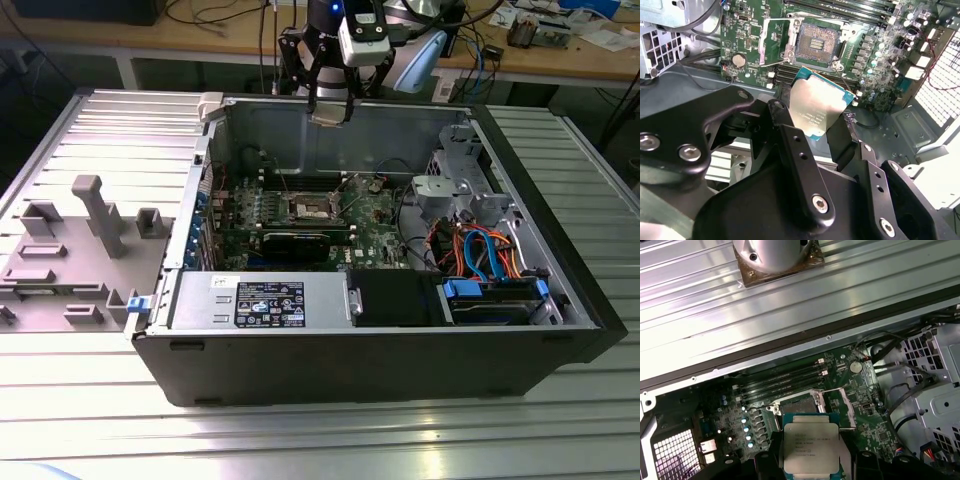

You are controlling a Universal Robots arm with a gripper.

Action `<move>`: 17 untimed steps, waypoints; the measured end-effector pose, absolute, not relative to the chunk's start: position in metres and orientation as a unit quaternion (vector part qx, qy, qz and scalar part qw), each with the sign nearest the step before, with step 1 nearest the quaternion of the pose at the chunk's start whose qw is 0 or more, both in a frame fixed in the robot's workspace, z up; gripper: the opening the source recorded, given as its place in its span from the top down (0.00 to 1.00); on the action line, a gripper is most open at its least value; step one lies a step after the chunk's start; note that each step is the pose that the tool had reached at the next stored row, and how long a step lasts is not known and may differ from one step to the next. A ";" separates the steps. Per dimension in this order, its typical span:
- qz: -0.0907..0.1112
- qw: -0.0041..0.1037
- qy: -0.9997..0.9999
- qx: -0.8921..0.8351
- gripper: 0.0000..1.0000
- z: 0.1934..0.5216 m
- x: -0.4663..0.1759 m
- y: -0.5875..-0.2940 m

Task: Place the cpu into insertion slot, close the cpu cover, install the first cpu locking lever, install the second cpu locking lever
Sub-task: 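Place the cpu into insertion slot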

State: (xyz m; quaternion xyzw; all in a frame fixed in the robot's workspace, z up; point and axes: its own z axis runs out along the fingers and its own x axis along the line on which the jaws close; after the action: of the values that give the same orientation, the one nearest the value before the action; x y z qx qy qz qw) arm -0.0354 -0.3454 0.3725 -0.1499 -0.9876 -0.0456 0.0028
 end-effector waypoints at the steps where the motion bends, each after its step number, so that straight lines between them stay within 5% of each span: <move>1: -0.046 0.003 -0.988 -0.150 0.47 0.373 -0.035 -0.345; 17: -0.046 0.002 -0.986 -0.160 0.47 0.373 -0.035 -0.345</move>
State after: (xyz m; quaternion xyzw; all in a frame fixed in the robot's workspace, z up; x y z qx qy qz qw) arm -0.0354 -0.3454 0.3725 -0.1595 -0.9861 -0.0457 0.0024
